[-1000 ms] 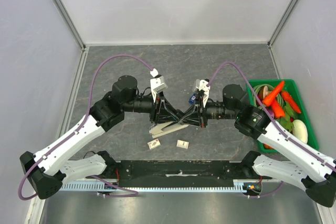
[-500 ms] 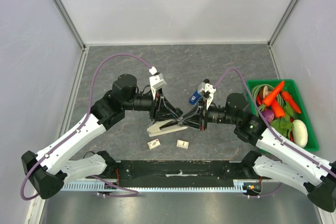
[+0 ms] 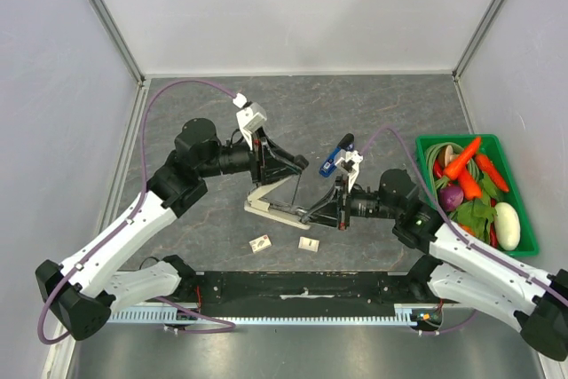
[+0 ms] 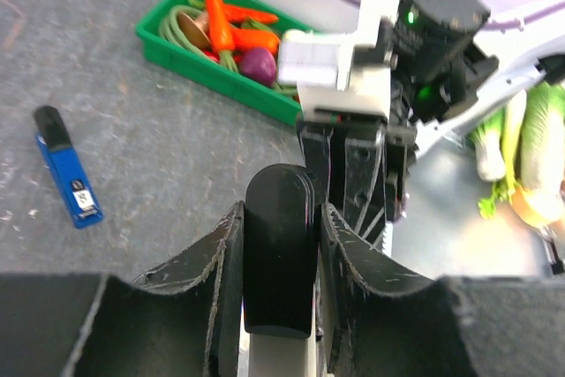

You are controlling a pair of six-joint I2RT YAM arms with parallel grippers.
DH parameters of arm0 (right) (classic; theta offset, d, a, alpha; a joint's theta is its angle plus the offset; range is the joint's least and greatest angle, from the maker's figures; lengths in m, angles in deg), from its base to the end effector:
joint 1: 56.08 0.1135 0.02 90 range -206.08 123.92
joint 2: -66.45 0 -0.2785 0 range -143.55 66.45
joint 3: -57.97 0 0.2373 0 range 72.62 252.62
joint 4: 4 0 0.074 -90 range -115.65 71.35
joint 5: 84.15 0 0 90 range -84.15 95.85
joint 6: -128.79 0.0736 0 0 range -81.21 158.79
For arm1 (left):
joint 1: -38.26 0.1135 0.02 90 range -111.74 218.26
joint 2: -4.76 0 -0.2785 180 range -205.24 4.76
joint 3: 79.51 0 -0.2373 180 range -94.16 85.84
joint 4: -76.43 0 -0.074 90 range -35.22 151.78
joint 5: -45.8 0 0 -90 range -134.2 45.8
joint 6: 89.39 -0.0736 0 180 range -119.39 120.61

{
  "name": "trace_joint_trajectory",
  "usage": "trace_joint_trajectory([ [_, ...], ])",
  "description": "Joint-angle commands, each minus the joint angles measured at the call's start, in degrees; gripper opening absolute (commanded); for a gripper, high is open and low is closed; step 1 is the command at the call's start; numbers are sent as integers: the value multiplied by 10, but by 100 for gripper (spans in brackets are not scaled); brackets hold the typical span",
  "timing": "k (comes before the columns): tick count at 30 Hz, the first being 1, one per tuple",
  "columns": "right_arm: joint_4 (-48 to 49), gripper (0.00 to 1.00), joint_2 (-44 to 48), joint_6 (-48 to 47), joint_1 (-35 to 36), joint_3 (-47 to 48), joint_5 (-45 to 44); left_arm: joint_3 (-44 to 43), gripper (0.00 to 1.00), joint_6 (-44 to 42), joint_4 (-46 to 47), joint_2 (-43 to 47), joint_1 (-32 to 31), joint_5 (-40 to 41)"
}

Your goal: Unload the staples from the stapler

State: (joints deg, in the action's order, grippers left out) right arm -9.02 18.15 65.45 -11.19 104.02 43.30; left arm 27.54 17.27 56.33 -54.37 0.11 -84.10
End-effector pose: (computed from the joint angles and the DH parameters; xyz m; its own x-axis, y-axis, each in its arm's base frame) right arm 0.1124 0.1751 0.2954 -0.5233 -0.0185 -0.8520 -0.8424 0.1623 0.5139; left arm 0.1574 -0.1837 0.3950 -0.3620 0.0047 -0.9322 0.9097 0.2200 -0.3522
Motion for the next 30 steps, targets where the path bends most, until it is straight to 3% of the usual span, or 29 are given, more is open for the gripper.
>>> trace_joint_trajectory([
  [1, 54, 0, -42, 82, 23, -35, 10, -24, 2, 39, 186, 20, 10, 148],
  [7, 173, 0, -119, 146, 39, -35, -36, 4, 2, 64, 241, 19, 12, 206],
  [18, 239, 0, -266, 162, 57, 52, -80, 66, 2, 70, 304, -10, 11, 284],
  [23, 169, 0, -263, 119, 58, 86, -93, 69, 2, 50, 295, -9, 11, 294],
  [30, -80, 0, -173, -1, 57, 162, -183, 66, 2, 24, 260, 9, 11, 312],
])
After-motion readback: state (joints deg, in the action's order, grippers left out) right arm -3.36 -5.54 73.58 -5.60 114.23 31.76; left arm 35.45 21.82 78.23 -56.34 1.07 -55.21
